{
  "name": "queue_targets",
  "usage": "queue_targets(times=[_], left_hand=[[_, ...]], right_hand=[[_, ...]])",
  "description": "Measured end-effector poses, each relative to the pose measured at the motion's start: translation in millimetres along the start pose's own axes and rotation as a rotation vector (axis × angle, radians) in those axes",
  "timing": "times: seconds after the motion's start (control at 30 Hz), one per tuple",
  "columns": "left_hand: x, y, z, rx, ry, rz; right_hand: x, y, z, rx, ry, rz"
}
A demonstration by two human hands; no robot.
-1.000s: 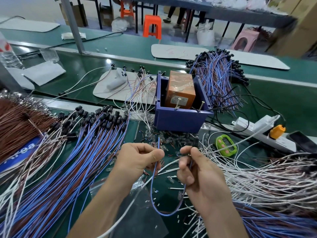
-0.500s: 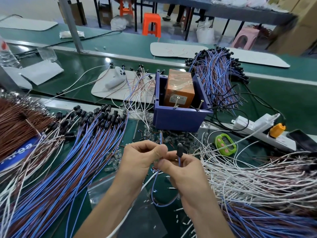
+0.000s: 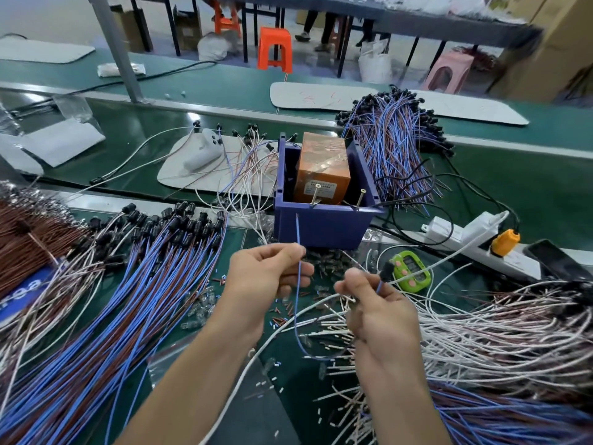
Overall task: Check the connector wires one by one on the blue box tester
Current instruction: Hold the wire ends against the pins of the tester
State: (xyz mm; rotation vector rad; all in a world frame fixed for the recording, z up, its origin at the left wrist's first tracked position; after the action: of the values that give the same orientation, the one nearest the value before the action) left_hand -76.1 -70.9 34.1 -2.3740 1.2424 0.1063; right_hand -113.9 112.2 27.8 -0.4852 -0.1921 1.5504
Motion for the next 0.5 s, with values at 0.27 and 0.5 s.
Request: queue_targets(times=[0.27,0.5], left_hand=[[-5,23,-18,-0.065,0.021,-0.159],[-13,30,-28,-0.155,0.207,-0.222]], right_hand=[[12,21,22,-0.025,0.083,-0.048],[15,34,25,-0.035,0.075,-0.045]])
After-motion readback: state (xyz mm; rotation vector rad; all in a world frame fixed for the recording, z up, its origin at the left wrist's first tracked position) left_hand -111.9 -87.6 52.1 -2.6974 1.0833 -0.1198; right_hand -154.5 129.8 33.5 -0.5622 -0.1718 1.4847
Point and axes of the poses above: each hand's wrist, its own y-axis towards the middle knuckle, its own x-axis out of the back of the hand, z = x × y, the point moved 8 cm from there along y, towards the middle knuckle, and after that the axes turned 7 degrees about -y, right-handed, at the moved point
